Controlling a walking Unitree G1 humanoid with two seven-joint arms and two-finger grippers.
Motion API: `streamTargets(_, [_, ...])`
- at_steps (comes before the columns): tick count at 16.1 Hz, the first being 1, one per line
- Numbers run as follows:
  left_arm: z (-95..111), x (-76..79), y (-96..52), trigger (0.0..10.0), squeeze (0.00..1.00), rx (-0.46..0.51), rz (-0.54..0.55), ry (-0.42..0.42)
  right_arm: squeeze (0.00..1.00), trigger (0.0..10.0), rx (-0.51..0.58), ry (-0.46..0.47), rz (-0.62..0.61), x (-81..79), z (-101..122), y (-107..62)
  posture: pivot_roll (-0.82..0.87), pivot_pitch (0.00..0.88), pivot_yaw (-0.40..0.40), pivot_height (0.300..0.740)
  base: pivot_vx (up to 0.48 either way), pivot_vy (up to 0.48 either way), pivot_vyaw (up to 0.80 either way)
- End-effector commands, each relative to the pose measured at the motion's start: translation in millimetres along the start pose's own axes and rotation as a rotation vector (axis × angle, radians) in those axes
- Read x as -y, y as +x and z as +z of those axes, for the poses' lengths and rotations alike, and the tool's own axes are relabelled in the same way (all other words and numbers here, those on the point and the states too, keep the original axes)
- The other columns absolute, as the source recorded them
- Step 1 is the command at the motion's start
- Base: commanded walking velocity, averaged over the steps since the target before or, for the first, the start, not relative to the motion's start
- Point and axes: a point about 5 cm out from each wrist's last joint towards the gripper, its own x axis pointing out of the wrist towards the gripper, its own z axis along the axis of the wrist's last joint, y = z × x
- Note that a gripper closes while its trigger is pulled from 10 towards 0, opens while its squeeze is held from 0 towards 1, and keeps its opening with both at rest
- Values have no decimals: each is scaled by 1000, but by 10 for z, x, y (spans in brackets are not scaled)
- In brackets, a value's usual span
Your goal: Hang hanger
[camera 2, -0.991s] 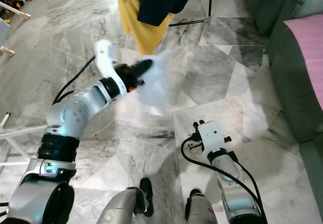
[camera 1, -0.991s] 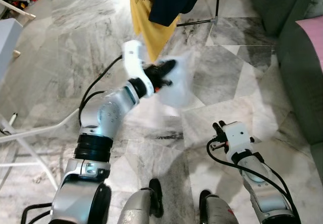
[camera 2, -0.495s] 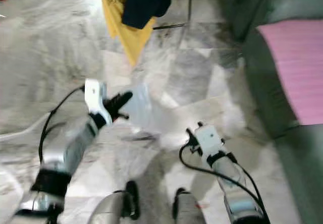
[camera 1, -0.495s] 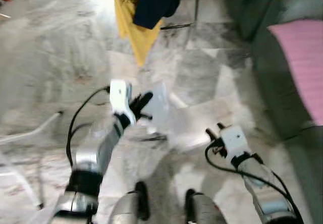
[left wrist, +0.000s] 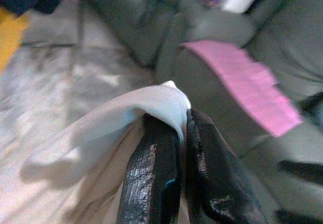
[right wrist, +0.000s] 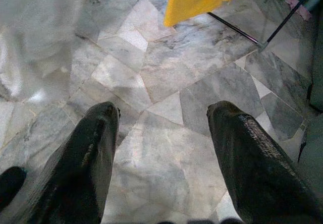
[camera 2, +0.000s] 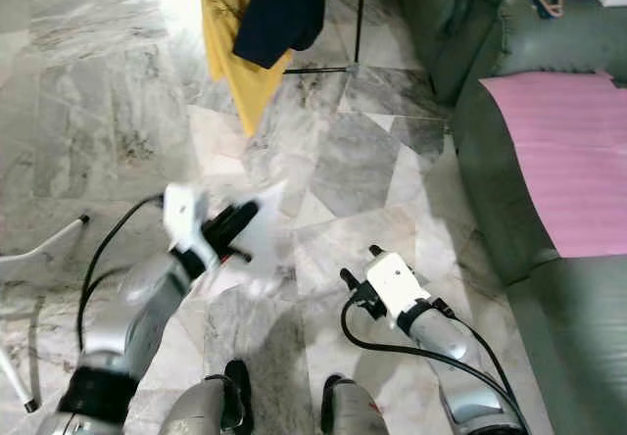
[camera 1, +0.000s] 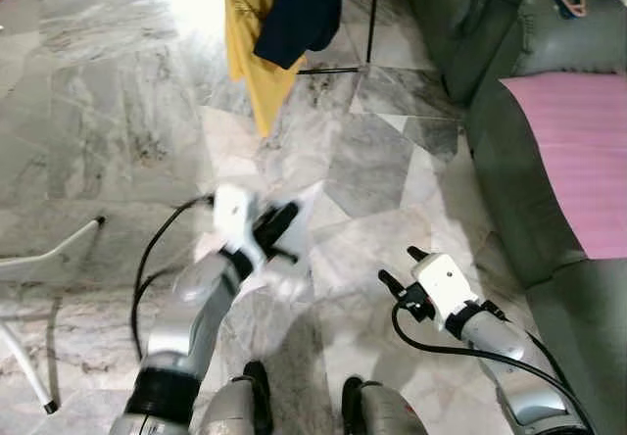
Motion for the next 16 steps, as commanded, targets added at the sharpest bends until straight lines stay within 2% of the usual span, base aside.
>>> streamTargets(1, [129,151,76,10000,0,17,-129,-14,1000,10000,-7,4,8,10,0,-30,-182,248,7,740,0,0,0])
streamTargets(2, [206,196,104,10000,0,21,-190,-31,1000,10000,4,8,11,25,31,-30,-183,252,13,740,0,0,0])
streamTargets(4, [299,207,150,10000,0,33,-229,-31,1000,10000,4,4,4,42,38,-31,-160,240,18,740,0,0,0])
streamTargets(5, [394,169,208,10000,0,65,-221,-19,1000,10000,5,7,6,38,29,-18,-157,225,10,740,0,0,0])
streamTargets(7, [381,58,232,10000,0,83,-128,-15,1000,10000,0,-4,7,2,12,2,-162,208,-10,740,0,0,0])
streamTargets(8, [364,-7,227,10000,0,100,-66,-45,1000,10000,3,-7,11,-29,48,15,-174,199,-40,740,0,0,0])
streamTargets(10, [148,-112,218,10000,0,52,13,-29,1000,10000,-23,-38,52,-59,41,16,-189,172,-122,740,0,0,0])
streamTargets(11, [40,-168,208,10000,0,37,69,-50,1000,10000,-32,-37,72,-43,34,0,-183,158,-137,740,0,0,0])
streamTargets(13, [-55,-230,190,10000,0,41,146,-68,1000,10000,-42,-44,82,-15,6,26,-188,151,-125,740,0,0,0])
streamTargets(16, [-59,-162,208,10000,0,57,121,-82,1000,10000,16,-16,23,-33,102,149,-170,140,-61,740,0,0,0])
